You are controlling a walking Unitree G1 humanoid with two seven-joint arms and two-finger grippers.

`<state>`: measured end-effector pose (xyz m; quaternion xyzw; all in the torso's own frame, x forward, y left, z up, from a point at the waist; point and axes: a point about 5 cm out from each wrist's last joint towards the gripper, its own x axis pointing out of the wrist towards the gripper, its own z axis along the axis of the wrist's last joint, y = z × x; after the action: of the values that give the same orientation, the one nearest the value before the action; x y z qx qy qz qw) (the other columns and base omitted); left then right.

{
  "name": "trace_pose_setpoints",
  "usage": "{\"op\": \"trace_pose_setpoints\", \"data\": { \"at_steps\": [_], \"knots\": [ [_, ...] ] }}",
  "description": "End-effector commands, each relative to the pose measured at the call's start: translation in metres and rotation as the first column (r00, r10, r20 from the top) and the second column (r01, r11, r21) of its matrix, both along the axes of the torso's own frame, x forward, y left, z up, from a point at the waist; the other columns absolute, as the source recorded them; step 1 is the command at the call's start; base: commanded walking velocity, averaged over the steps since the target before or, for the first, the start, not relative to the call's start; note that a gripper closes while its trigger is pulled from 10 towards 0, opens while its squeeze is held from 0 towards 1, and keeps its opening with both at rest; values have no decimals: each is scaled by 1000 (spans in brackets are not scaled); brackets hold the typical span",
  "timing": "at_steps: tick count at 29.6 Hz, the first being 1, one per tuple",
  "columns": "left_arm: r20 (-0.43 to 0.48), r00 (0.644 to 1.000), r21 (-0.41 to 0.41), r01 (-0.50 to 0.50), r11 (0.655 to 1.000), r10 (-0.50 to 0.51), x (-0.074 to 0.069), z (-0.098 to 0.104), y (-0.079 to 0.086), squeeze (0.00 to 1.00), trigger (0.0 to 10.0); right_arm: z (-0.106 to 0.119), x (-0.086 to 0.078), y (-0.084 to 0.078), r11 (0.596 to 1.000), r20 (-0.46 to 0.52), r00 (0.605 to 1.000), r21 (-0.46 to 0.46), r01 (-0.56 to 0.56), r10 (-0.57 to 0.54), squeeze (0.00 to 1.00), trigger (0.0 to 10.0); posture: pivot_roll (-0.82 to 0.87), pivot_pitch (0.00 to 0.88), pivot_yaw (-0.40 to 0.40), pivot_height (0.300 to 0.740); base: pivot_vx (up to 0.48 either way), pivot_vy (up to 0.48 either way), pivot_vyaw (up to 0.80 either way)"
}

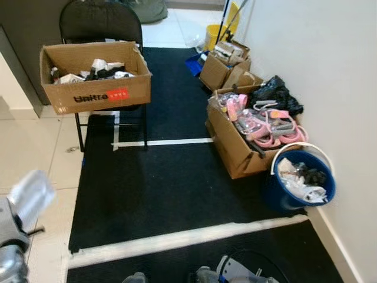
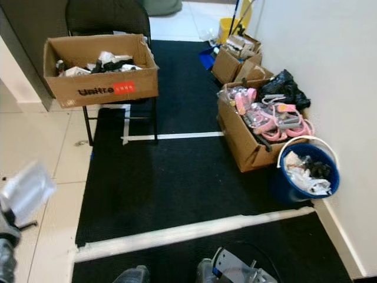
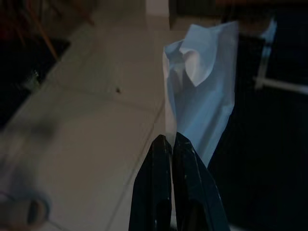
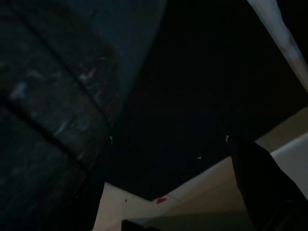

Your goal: Picking trash to rubbish bin

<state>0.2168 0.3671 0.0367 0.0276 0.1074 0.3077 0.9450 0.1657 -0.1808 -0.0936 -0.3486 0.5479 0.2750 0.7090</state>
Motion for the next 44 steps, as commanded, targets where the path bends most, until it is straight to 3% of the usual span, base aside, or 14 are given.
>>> {"op": "trace_pose_setpoints", "data": {
  "at_steps": [1,2,10,20,44],
  "knots": [
    [38,999,40,-11,999,9,0,10,7,0,10000,-3,-4,13,998,-8,1000,58,9,-8,0,10000,138,143,-27,740,326,0,0],
    [89,996,90,-10,996,2,7,27,14,0,10000,-3,-4,13,997,-11,1000,73,20,-19,0,10000,138,143,-27,740,330,0,0],
    [204,978,192,6,981,-46,21,61,17,0,10000,-3,-7,16,992,-44,999,120,34,-29,0,10000,140,145,-25,740,330,0,391],
    [257,960,249,47,967,-113,35,80,6,0,10000,-3,-5,15,993,-8,999,104,48,-47,0,10000,139,141,-24,740,333,0,313],
    [291,947,270,57,961,-138,43,100,4,0,10000,-3,-6,16,994,-12,999,103,41,-40,0,10000,139,132,-16,740,335,0,0]
  ]
}}
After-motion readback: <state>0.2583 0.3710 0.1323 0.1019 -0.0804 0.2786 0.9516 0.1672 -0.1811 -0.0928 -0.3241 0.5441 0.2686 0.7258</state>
